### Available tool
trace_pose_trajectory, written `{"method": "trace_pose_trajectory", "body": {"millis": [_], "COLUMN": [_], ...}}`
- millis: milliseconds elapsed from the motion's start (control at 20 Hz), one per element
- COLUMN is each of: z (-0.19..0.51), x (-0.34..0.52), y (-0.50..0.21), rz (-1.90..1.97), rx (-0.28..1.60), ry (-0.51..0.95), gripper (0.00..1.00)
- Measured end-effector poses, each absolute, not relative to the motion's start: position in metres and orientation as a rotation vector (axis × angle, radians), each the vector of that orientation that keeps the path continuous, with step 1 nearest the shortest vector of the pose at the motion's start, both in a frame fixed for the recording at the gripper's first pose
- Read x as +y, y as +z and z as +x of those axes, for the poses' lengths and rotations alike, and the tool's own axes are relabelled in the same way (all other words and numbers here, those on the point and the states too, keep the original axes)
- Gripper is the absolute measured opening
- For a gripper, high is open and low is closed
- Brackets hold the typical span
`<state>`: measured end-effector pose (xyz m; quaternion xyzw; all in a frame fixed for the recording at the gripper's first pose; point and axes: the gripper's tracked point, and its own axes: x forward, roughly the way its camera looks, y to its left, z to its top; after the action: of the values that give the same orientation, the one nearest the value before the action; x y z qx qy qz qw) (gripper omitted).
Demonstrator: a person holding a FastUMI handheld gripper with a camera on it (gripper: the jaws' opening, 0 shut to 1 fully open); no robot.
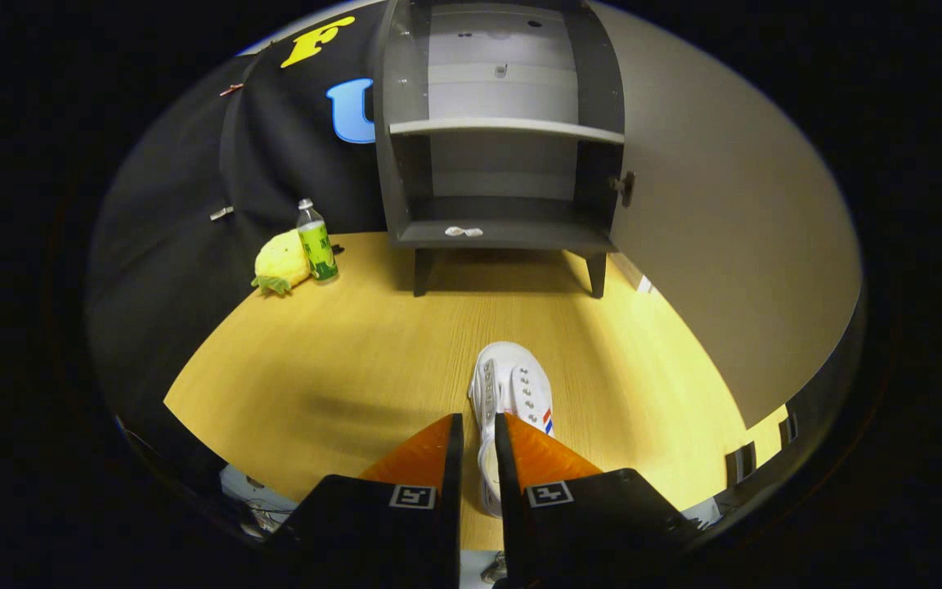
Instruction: Open the shoe cabinet door, grab the shoes and put them into the shoe cabinet, then close the shoe cabinet door.
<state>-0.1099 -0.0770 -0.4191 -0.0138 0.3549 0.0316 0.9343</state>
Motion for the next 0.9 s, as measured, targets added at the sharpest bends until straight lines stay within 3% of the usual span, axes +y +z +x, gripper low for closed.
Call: {"method": "trace_pose_trajectory", "body": {"millis": [500,900], "z": [-0.113,-0.087], "x": [-0.084,-0.078], "y": [-0.490,-0.508], "rz": [-0.019,0.024], "rx": [0.833,0.796], "ry": [0.014,0.018], "gripper": [0.26,0.26]}}
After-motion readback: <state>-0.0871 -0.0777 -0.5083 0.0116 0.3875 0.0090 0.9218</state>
